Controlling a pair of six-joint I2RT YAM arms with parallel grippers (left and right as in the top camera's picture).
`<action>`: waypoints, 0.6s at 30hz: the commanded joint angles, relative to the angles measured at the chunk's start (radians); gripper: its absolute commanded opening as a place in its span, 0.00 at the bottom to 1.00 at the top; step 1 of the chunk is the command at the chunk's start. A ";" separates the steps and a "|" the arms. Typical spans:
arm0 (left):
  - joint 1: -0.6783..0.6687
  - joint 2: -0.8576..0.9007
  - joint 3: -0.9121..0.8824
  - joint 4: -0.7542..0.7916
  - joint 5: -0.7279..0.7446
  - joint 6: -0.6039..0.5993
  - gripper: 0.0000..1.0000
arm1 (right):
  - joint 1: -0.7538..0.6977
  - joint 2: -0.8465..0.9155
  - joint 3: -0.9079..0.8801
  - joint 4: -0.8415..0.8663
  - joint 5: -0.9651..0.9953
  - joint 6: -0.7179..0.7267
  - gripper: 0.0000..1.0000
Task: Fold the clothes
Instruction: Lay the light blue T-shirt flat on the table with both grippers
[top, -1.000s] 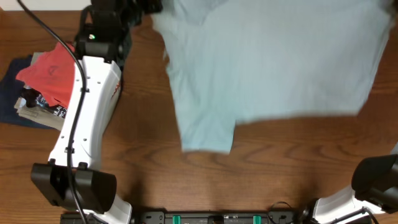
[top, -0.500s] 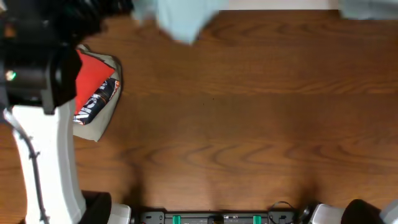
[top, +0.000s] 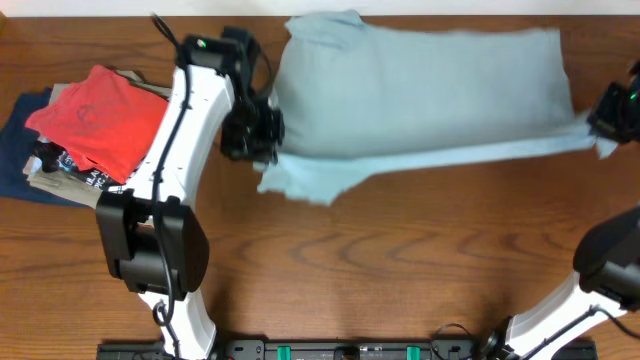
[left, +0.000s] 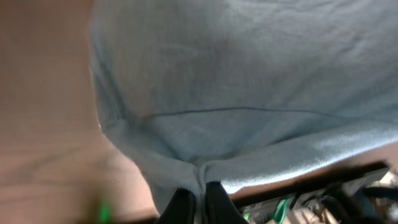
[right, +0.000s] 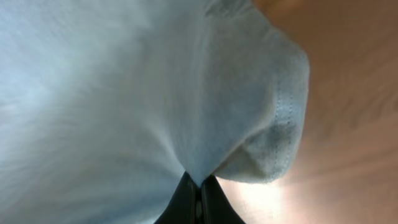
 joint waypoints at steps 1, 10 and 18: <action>0.003 -0.019 -0.127 0.017 -0.005 0.034 0.06 | 0.005 0.039 -0.030 -0.044 0.069 -0.024 0.01; 0.003 -0.041 -0.340 0.032 -0.005 0.042 0.06 | -0.031 0.046 -0.364 -0.005 0.129 0.026 0.01; -0.002 -0.179 -0.513 0.070 -0.005 0.037 0.06 | -0.142 0.015 -0.567 0.019 0.126 0.060 0.01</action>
